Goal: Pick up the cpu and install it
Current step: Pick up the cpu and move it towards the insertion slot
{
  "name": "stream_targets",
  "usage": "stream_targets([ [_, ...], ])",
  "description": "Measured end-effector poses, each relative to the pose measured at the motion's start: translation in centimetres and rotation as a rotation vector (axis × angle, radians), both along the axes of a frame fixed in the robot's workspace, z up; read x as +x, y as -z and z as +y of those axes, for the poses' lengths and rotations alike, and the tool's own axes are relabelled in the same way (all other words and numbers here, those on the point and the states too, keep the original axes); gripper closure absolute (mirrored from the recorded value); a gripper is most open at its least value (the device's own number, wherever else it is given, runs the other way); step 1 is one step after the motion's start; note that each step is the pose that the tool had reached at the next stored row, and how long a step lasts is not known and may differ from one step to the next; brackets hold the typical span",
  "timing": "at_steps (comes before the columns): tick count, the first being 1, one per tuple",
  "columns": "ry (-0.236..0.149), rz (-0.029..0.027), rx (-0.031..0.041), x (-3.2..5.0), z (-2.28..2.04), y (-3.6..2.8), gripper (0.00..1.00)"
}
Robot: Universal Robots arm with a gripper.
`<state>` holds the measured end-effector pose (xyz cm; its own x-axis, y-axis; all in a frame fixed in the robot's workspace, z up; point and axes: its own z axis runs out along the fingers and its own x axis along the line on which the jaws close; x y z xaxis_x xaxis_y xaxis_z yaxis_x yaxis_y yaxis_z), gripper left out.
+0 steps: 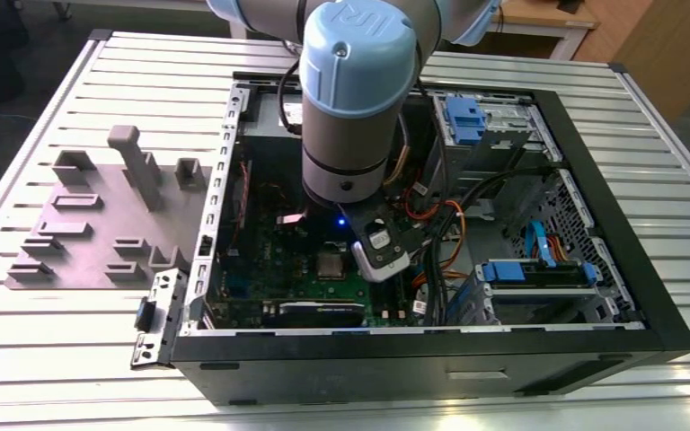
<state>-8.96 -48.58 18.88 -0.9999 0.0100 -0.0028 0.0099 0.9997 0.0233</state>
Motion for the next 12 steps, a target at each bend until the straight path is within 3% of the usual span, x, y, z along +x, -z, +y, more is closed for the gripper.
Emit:
stream_targets([
  [7, 0.0, 0.0002, -0.0003, 0.0, -0.01, -0.04, 0.46],
  [9, 0.0, 0.0005, -0.0009, -0.01, -0.01, -0.07, 0.53],
  [12, 0.0, 0.0002, -0.0006, 0.0, -0.01, -0.07, 0.55],
])
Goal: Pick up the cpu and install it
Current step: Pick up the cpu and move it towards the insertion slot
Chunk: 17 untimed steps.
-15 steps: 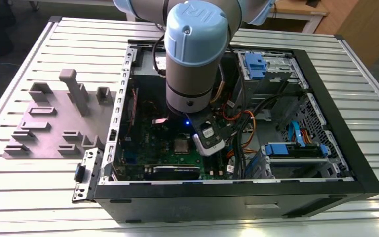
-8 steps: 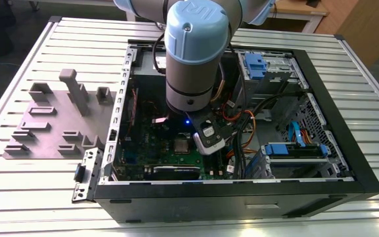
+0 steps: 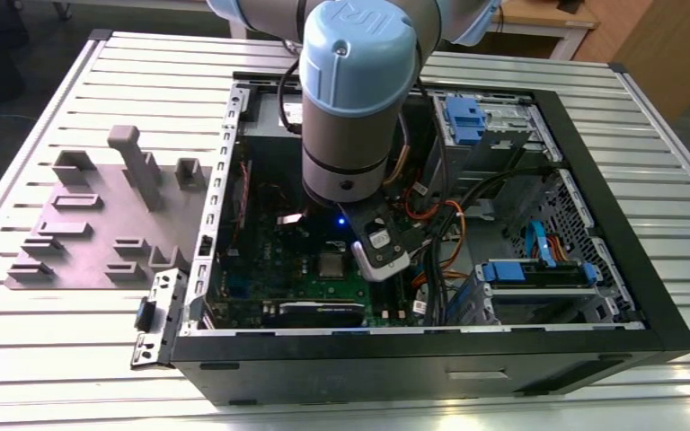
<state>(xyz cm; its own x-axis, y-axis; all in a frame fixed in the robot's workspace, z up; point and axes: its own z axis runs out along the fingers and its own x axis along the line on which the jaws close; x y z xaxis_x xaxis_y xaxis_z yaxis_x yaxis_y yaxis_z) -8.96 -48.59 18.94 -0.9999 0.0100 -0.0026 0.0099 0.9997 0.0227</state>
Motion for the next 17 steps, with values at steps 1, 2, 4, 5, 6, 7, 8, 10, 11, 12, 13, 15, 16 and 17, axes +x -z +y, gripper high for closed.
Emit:
stream_targets([
  [1, 0.0, -0.0001, 0.0002, 0.0, 0.0, 0.01, 0.55],
  [2, 0.0, -0.0002, 0.0003, 0.0, 0.01, 0.01, 0.55],
  [4, 0.0, -0.0002, 0.0004, 0.0, 0.01, 0.01, 0.55],
  [5, 0.0, -0.0002, 0.0005, 0.0, 0.01, 0.01, 0.55],
  [6, 0.0, -0.0002, 0.0004, 0.0, 0.0, 0.0, 0.55],
  [7, 0.0, -0.0001, 0.0003, 0.0, 0.0, 0.0, 0.55],
  [8, 0.0, -0.0002, 0.0003, 0.0, 0.0, 0.0, 0.55],
  [10, 0.0, -0.0001, 0.0002, 0.0, 0.0, 0.0, 0.55],
  [11, 0.0, -0.0001, 0.0002, 0.0, 0.0, 0.0, 0.55],
  [12, 0.0, -0.0001, 0.0002, 0.0, 0.0, 0.0, 0.55],
  [13, 0.0, -0.0001, 0.0002, 0.0, 0.0, 0.0, 0.55],
  [15, 0.0, -0.0001, 0.0002, 0.0, 0.0, 0.0, 0.55],
  [16, 0.0, -0.0001, 0.0002, 0.0, 0.0, 0.0, 0.55],
  [17, 0.0, -0.0001, 0.0002, 0.0, 0.0, 0.01, 0.55],
])
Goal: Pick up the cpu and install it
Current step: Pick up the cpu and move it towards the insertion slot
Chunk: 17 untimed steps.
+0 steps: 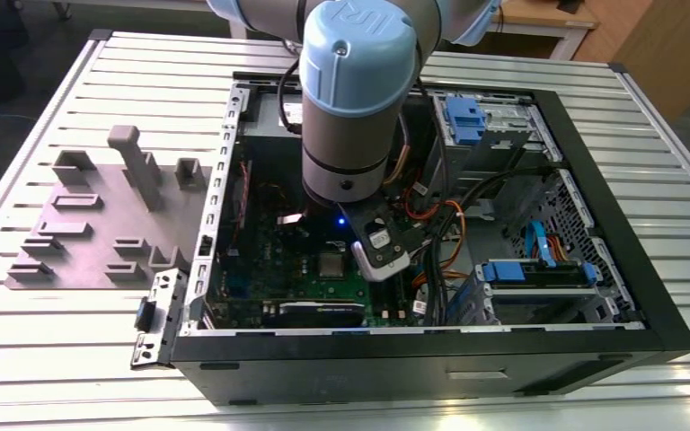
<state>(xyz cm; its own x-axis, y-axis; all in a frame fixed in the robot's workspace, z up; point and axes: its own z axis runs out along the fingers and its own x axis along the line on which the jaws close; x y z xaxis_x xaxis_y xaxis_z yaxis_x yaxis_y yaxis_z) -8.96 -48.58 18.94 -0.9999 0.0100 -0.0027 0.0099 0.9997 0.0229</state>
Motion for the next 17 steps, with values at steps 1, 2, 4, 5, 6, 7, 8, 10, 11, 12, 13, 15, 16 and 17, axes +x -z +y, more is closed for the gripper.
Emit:
stream_targets([
  [1, 0.0, 0.0, 0.0, 0.0, 0.0, 0.0, 0.55],
  [2, 0.0, 0.0, 0.0, 0.0, 0.0, 0.0, 0.55],
  [4, 0.0, -0.0004, 0.0004, 0.01, 0.01, 0.02, 0.53],
  [5, 0.0, -0.0002, 0.0005, 0.01, 0.01, 0.03, 0.53],
  [6, 0.0, -0.0002, 0.0004, 0.01, 0.01, 0.02, 0.47],
  [7, 0.0, -0.0001, 0.0004, 0.0, 0.01, 0.02, 0.47],
  [8, 0.0, 0.0001, 0.0, 0.0, 0.0, 0.0, 0.47],
  [10, 0.0, 0.0, -0.0001, 0.0, 0.0, -0.07, 0.47],
  [11, 0.0, 0.0001, -0.0001, 0.0, 0.0, -0.15, 0.47],
  [12, 0.0, 0.0001, -0.0001, 0.0, 0.0, -0.28, 0.47],
  [13, 0.0, 0.0, 0.0, 0.0, 0.0, -0.39, 0.47],
  [15, 0.0, 0.0, 0.0001, 0.0, 0.0, -0.59, 0.47],
  [16, 0.0, 0.0, 0.0, 0.0, 0.0, -0.68, 0.47],
  [17, 0.0, 0.0, 0.0001, 0.0, 0.0, -0.78, 0.47],
])
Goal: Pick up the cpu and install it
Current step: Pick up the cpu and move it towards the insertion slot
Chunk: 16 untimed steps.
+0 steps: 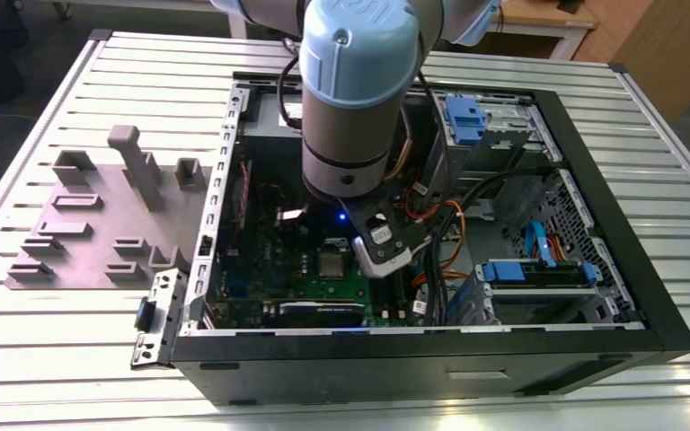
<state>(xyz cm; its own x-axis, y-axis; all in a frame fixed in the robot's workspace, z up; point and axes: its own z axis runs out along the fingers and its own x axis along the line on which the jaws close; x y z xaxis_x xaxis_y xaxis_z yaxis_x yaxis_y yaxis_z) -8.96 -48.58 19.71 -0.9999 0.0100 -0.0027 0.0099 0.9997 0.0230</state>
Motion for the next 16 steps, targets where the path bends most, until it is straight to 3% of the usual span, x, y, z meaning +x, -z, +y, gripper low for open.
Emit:
stream_targets([
  [6, 0.0, 0.0007, 0.0, 0.0, 0.0, -0.39, 0.49],
  [8, 0.0, 0.001, 0.0, 0.0, 0.0, -0.47, 0.61],
  [9, 0.0, 0.0011, 0.0001, 0.0, 0.0, -0.5, 0.61],
  [11, 0.0, 0.0011, 0.0002, 0.01, 0.0, -0.53, 0.73],
  [12, 0.0, 0.0012, 0.0002, 0.01, 0.0, -0.53, 0.73],
  [14, 0.0, 0.0013, -0.0001, 0.0, 0.0, -0.55, 0.84],
  [16, 0.0, 0.0013, 0.0, 0.0, 0.0, -0.54, 0.89],
])
